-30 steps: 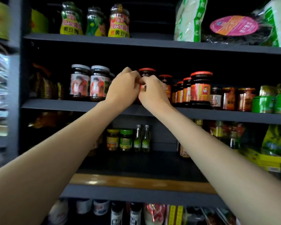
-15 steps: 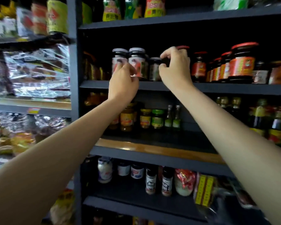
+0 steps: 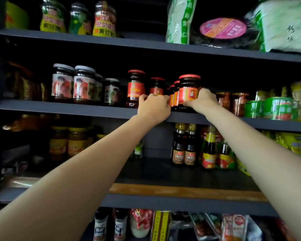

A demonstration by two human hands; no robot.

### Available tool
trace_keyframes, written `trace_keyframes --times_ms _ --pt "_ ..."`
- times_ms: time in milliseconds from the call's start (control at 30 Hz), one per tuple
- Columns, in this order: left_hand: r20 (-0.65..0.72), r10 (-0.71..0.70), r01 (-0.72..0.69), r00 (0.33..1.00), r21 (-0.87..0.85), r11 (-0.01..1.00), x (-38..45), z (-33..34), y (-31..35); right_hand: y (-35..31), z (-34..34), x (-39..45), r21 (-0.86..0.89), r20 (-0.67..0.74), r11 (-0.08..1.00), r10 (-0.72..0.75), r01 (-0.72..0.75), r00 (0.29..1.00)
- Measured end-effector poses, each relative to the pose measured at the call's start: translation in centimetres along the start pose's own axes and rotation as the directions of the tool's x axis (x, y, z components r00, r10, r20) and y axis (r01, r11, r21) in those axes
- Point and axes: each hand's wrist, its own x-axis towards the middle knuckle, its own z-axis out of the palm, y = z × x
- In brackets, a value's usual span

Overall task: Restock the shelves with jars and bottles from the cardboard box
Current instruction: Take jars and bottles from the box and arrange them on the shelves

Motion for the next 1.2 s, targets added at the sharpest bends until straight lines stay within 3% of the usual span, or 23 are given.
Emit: trace_keyframes --times_ms 133,333,867,933,1000,1100,1200 --pt "0.169 -0.003 0.005 0.986 -0.013 1.000 0.9 -0.5 0.9 0.6 -0.3 0.4 -0.006 0.039 1.000 -0.004 0.005 0.999" --pt "0.408 -0.035 0.056 0.912 -0.040 0.998 2.8 -0.3 1.5 -0.1 -0.2 0.8 -0.028 0.057 0.999 0.024 -0.023 0.998" --pt "0.362 -0.034 0.071 0.931 -0.091 0.993 2.9 0.3 1.3 0.2 0.8 1.3 -0.010 0.079 1.000 0.011 -0.010 0.997" --pt "0.264 -0.055 0.079 0.963 -0.080 0.994 2.6 0.3 1.4 -0.2 0.8 0.8 -0.021 0.012 1.000 0.012 -0.011 1.000" --pt "-0.044 -0.066 0.062 0.997 -0.088 0.994 1.7 0.1 1.3 -1.2 0.6 -0.4 -0.028 -0.163 0.996 -0.091 0.087 0.982" --pt "-0.459 -0.110 -0.023 0.881 -0.273 0.962 -1.3 -1.3 -0.1 -4.3 1.6 -4.0 0.009 -0.324 0.888 -0.432 0.459 0.842" --pt "-0.582 -0.221 -0.081 0.782 -0.447 0.891 -6.9 -3.4 -5.2 -9.2 5.9 -9.4 0.165 -0.330 0.702 -0.623 0.693 0.709"
